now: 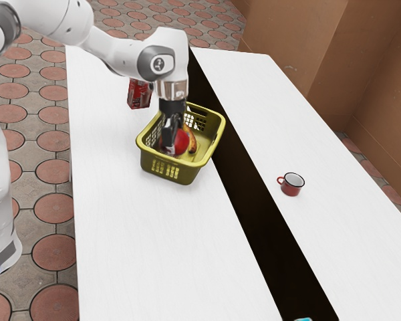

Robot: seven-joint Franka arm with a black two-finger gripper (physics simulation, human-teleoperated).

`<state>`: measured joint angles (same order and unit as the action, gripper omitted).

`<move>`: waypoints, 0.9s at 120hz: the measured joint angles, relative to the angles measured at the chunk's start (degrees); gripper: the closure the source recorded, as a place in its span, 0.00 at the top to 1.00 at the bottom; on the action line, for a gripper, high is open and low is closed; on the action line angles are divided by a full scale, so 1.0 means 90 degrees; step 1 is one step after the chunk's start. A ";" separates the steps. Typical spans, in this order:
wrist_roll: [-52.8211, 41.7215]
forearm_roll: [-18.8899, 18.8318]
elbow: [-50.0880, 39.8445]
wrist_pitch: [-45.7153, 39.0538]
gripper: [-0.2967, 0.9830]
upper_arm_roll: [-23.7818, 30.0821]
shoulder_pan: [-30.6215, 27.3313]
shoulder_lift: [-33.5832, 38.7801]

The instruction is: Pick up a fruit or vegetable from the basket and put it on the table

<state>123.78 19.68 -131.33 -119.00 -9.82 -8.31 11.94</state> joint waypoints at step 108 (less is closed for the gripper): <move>0.0199 -0.1291 0.2824 0.0097 0.59 0.1671 0.1363 -0.1221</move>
<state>125.57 8.07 -105.92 -118.13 5.21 3.95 0.95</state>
